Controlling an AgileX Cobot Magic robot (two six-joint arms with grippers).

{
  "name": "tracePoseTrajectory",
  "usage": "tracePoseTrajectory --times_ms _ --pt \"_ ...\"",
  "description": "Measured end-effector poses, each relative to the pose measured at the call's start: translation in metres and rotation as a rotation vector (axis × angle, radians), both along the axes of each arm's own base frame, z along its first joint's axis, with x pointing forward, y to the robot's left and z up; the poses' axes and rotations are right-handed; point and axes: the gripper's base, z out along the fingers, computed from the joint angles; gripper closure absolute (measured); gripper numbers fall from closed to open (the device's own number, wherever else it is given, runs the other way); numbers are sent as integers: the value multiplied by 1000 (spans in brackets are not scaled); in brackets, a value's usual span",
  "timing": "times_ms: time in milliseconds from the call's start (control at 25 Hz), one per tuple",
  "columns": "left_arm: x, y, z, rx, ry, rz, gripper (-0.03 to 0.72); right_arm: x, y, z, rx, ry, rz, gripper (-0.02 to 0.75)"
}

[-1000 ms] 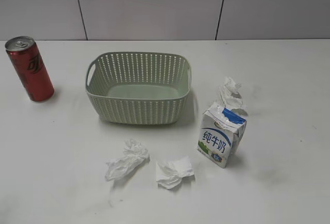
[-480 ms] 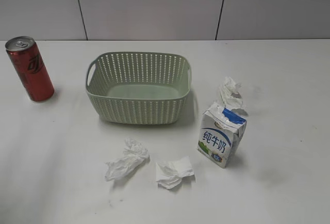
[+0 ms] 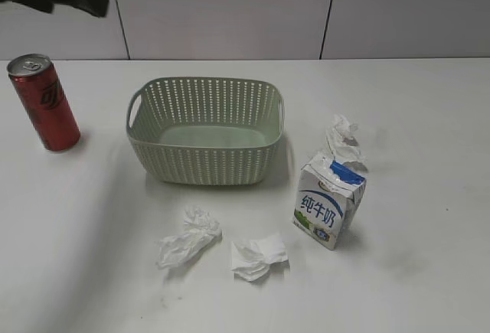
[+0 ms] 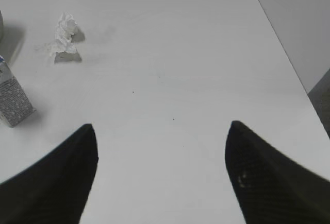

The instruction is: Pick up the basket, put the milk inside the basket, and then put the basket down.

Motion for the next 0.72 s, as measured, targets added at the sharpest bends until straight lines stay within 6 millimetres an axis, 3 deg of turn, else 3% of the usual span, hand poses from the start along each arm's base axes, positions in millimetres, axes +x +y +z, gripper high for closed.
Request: tracePoseTrajectory --times_ms 160,440,600,720 --pt "28 -15 -47 8 122 -1 106 0 0 0 0 0 0 153" --pt "49 -23 -122 46 286 9 106 0 0 0 0 0 0 153" --pt "53 -26 -141 38 318 20 123 0 0 0 0 0 0 153" --pt "57 -27 -141 23 283 28 212 0 0 0 0 0 0 153"
